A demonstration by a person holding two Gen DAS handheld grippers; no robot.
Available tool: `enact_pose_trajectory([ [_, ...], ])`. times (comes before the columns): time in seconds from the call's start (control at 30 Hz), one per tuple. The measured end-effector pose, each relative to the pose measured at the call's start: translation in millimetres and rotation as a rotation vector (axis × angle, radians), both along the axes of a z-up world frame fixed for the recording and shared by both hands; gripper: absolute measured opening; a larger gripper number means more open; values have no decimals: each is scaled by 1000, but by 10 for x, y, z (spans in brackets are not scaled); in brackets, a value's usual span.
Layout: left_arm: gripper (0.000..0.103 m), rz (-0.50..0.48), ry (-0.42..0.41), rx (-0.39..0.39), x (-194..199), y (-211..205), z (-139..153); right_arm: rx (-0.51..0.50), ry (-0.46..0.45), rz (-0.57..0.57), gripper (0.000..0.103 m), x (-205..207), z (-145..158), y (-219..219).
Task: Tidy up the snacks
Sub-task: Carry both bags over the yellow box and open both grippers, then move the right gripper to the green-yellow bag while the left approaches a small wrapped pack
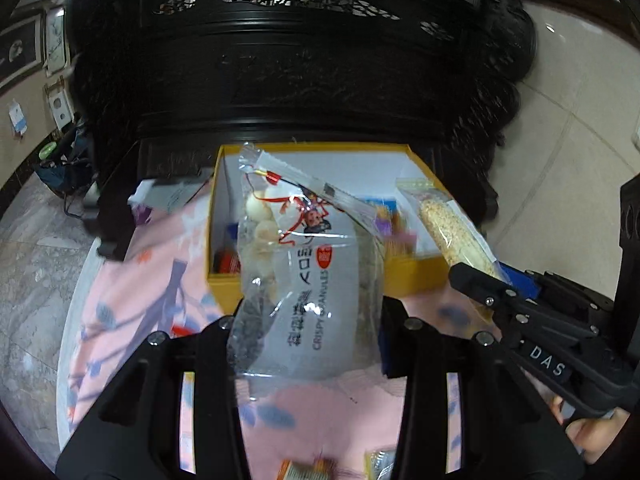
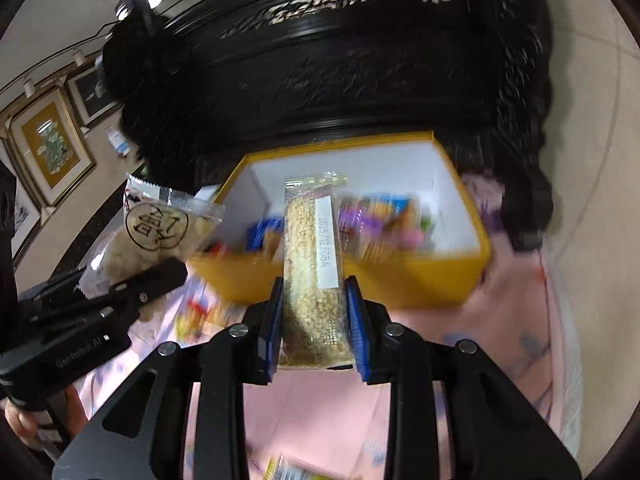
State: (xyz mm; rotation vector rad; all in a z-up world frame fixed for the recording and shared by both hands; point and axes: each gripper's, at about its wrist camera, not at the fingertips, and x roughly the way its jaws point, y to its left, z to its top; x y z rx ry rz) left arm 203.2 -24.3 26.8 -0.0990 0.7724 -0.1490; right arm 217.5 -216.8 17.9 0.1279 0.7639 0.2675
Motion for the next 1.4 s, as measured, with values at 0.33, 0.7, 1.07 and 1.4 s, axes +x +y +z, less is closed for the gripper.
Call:
enact_pose_trajectory([
  [0.33,41,40,46,0,832,54,-22,23,32,-31,30,652,26,3],
  [0.7,98,116,80,70,894,460,-168,14,61,-25,66,583,-164,-92],
  [1.07,98,81,13,114,-612,695,-542,31,187,136,72,-883,-843,29],
  [1.4,98,39,119,68,-1381,536,-1021,-41,220,347,72,-1444,-1236,363],
])
